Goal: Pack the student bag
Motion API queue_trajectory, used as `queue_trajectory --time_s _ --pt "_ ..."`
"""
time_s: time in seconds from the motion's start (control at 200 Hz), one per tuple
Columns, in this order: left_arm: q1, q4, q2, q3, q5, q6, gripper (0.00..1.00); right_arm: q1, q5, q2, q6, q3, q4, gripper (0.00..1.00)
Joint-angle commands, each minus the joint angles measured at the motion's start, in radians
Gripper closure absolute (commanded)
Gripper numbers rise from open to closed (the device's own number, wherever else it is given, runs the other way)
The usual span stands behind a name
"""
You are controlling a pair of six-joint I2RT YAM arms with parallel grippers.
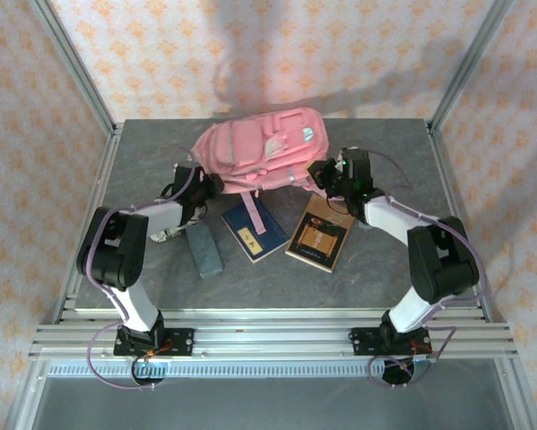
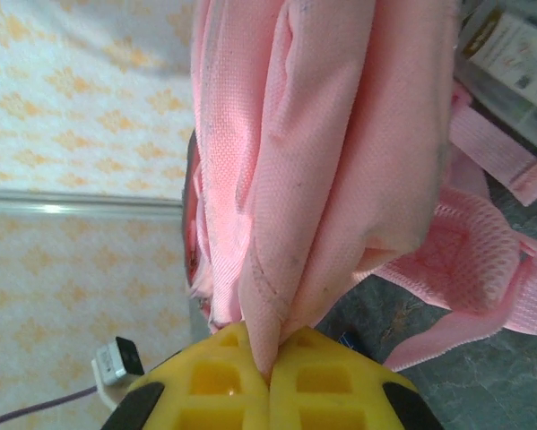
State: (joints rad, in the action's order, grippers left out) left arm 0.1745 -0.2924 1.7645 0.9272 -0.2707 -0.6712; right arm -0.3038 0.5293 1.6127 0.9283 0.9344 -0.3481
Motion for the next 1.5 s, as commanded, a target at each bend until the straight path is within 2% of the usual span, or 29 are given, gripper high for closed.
queue_trajectory --time_s 0.0,0.125,0.295,0.42,0.481,0.541,0.641,0.831,0.951,1.021,1.216,1.372,1.412,1.442,1.497 --pt "0.01 0.049 0.057 0.096 -0.019 0.043 0.71 -0.004 -0.041 -0.071 0.067 -0.02 -0.106 1.0" --pt "0.032 0.027 0.007 0.101 -0.043 0.05 0.65 -0.003 -0.075 -0.074 0.089 -0.007 -0.092 1.0" --pt "0.066 -0.086 -0.185 -0.059 -0.108 0.055 0.54 -0.003 -0.1 -0.071 0.107 0.007 -0.078 1.0" --pt "0.106 -0.162 -0.299 -0.177 -0.145 0.063 0.5 -0.004 -0.1 -0.069 0.12 0.009 -0.077 1.0" --pt "0.14 -0.172 -0.33 -0.211 -0.142 0.079 0.48 -0.005 -0.099 -0.067 0.124 0.009 -0.077 1.0" --pt "0.184 -0.162 -0.342 -0.225 -0.109 0.154 0.47 -0.006 -0.097 -0.068 0.126 0.007 -0.077 1.0" --pt "0.261 -0.136 -0.33 -0.22 -0.036 0.243 0.46 -0.007 -0.094 -0.065 0.129 0.006 -0.078 1.0" --pt "0.371 -0.076 -0.227 -0.142 0.127 0.352 0.55 -0.007 -0.076 -0.062 0.129 0.006 -0.081 1.0" --pt "0.391 -0.087 -0.159 -0.104 0.178 0.354 0.56 -0.008 -0.062 -0.06 0.128 0.012 -0.081 1.0" --pt "0.393 -0.09 -0.131 -0.082 0.205 0.356 0.53 -0.008 -0.056 -0.06 0.13 0.014 -0.082 1.0" --pt "0.393 -0.066 -0.042 0.004 0.229 0.399 0.5 -0.008 -0.036 -0.063 0.136 0.018 -0.089 1.0" --pt "0.393 -0.062 0.021 0.065 0.208 0.417 0.58 -0.011 -0.027 -0.063 0.136 0.023 -0.089 1.0" --pt "0.393 -0.061 0.033 0.078 0.205 0.417 0.65 -0.011 -0.025 -0.062 0.137 0.023 -0.089 1.0" --pt "0.393 -0.06 0.039 0.084 0.204 0.417 0.76 -0.012 -0.026 -0.062 0.138 0.023 -0.088 1.0" --pt "0.393 -0.057 0.045 0.09 0.206 0.42 0.89 -0.011 -0.025 -0.062 0.135 0.023 -0.089 1.0"
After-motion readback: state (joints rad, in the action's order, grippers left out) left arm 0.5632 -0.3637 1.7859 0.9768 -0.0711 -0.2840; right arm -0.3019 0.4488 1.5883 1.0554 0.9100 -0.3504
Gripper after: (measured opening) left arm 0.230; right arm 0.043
